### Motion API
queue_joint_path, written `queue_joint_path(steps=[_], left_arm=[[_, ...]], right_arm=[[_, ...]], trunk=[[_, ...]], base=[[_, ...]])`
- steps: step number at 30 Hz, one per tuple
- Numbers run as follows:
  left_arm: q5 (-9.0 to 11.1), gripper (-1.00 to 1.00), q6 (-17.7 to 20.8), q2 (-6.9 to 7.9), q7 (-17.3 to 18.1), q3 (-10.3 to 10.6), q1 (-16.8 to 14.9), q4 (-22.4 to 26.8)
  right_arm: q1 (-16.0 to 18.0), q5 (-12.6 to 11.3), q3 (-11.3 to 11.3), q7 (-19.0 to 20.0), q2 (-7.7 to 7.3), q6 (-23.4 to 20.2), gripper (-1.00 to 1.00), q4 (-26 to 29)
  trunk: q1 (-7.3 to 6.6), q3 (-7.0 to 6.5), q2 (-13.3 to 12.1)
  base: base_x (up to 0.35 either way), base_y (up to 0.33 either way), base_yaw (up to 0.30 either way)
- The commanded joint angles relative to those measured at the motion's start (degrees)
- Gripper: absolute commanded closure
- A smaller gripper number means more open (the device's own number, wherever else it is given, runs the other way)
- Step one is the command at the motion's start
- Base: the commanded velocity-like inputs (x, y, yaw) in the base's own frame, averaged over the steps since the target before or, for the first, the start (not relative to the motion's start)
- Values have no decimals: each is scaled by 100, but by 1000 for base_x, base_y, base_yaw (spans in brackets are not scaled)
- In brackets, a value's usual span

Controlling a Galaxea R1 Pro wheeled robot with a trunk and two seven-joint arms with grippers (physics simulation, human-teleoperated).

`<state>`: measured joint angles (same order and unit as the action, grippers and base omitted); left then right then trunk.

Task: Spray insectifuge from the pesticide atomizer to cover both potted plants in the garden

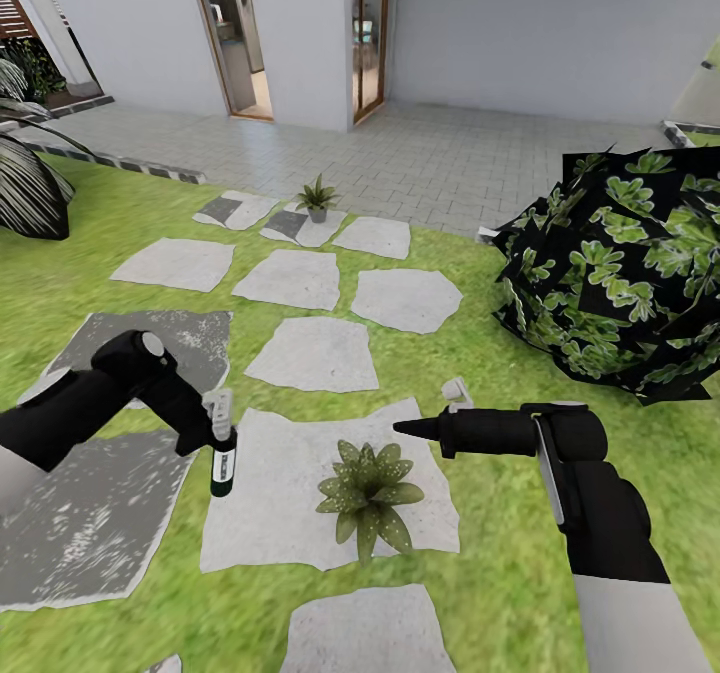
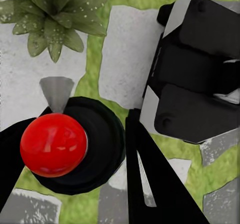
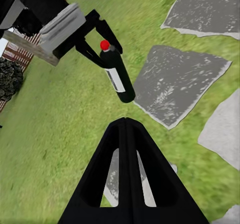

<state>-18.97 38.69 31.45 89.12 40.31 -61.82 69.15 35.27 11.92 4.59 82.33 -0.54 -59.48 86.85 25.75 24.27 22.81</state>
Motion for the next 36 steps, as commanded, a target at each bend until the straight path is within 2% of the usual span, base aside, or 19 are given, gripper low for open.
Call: queue_joint_path(steps=[1, 3, 5, 6, 9, 11, 13, 14, 16, 17, 18, 19, 20, 24, 26, 29, 32, 35, 36], left_arm=[[-35, 100, 60, 20, 33, -6, -1, 5], [-36, 100, 60, 60, 6, -101, 8, 3], [-37, 100, 60, 73, -83, -498, 16, -9], [-37, 100, 63, 72, -311, -945, 31, -74], [-37, 100, 86, 69, -916, -1776, 44, -167], [-37, 100, 122, 53, -1521, -2361, 61, -206], [-37, 100, 221, 20, -2069, -2779, 114, -241], [-37, 100, 418, 5, -2570, -3177, 277, -250], [-37, 100, 559, -6, -3222, -3684, 556, -248], [-37, 100, 617, -43, -3965, -4197, 836, -247], [-37, 100, 640, -131, -4397, -4470, 1029, -238], [-37, 100, 647, -232, -4630, -4608, 1151, -229], [-37, 100, 652, -428, -4974, -4792, 1306, -220], [-37, 100, 624, -1160, -6294, -5078, 1791, -172], [-37, 100, 618, -1407, -6662, -5098, 1996, -97], [-37, 100, 614, -1772, -6928, -5110, 2161, -34], [-36, 100, 614, -1909, -6961, -5115, 2252, -34], [-18, 100, 608, -1952, -6968, -5114, 2561, -34], [-10, 100, 607, -1958, -6968, -5117, 2628, -34]], right_arm=[[6, 62, 8, 57, 0, -52, -100, 7], [6, 65, 13, 55, -8, -52, -100, 9], [6, 70, 15, 46, -18, -52, -100, 14], [6, 77, 24, 36, -27, -52, -100, 15], [4, 101, 80, -198, -33, -52, -100, 22], [-3, 107, 425, -617, -38, -52, -100, 24], [-15, 133, 822, -808, -44, -52, -100, 25], [-27, 360, 1168, -944, -120, -52, -100, 23], [-38, 832, 1501, -1122, -193, -52, -100, 19], [-43, 1371, 1805, -1247, -226, -52, -100, 17], [-45, 1674, 2033, -1288, -235, 116, -100, 17], [-46, 1820, 2207, -1307, -238, 377, -100, 17], [-46, 1951, 2538, -1353, -238, 885, -100, 17], [-80, 2101, 3793, -1532, -198, 2099, -100, 10], [-100, 2109, 4157, -1550, -194, 2554, -100, 9], [-114, 2107, 4928, -1522, -185, 3733, -100, 8], [-118, 2104, 5659, -1505, -74, 4485, -100, 8], [-119, 2104, 6358, -1524, 65, 4758, -100, 3], [-120, 2104, 6462, -1530, 90, 4781, -100, 5]], trunk=[[3, 10, 11], [3, 10, 11], [3, 10, 11], [3, 10, 11], [3, 10, 11], [3, 10, 11], [3, 10, 11], [3, 10, 11], [3, 10, 11], [3, 10, 11], [3, 10, 11], [3, 10, 11], [3, 10, 11], [3, 10, 11], [3, 10, 11], [3, 10, 11], [3, 10, 11], [3, 10, 11], [3, 10, 11]], base=[[0, 0, 0], [0, 0, 0], [0, 0, 0], [0, 0, 0], [0, 0, 0], [0, 0, 0], [0, 0, 0], [0, 0, 0], [0, 0, 0], [0, 0, 0], [0, 0, 0], [0, 0, 0], [0, 0, 0], [0, 0, 0], [0, 0, 0], [0, 0, 0], [0, 0, 0], [0, 0, 0], [0, 0, 0]])
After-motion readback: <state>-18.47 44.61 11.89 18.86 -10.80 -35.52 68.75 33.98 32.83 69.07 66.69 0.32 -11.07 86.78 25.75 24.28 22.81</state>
